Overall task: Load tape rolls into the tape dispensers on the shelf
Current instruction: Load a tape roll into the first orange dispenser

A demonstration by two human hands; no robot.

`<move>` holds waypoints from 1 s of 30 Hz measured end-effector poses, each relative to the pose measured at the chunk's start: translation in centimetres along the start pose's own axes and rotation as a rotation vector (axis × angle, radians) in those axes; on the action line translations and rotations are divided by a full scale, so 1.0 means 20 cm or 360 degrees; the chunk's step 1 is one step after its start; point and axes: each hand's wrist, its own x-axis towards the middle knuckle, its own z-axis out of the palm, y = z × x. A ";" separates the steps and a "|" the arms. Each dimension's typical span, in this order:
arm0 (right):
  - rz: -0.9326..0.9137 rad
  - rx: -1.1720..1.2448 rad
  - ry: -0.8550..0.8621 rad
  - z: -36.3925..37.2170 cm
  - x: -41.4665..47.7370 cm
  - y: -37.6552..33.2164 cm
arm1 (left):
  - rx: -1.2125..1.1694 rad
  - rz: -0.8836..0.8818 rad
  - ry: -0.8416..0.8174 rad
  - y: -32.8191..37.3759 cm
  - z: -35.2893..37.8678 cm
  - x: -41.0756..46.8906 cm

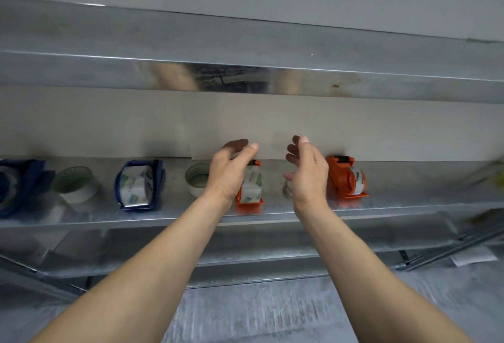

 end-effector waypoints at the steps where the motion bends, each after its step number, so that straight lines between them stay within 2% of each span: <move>1: -0.0008 0.0012 -0.0001 -0.04 -0.01 -0.01 | -0.0018 0.0021 -0.0002 0.01 0.02 -0.02; 7: -0.0040 0.0166 0.0018 -0.34 -0.07 -0.08 | -0.0098 0.0123 -0.0006 0.04 0.26 -0.21; 18: -0.0113 0.0312 0.0040 -1.15 -0.15 -0.19 | -0.0210 0.0192 -0.0102 0.06 0.91 -0.69; 25: -0.0168 0.0293 0.0187 -1.55 -0.17 -0.27 | -0.0138 0.0211 -0.0285 0.05 1.24 -0.87; 30: -0.0169 0.0307 0.0396 -1.78 -0.18 -0.31 | -0.0198 0.0178 -0.0468 0.04 1.46 -0.94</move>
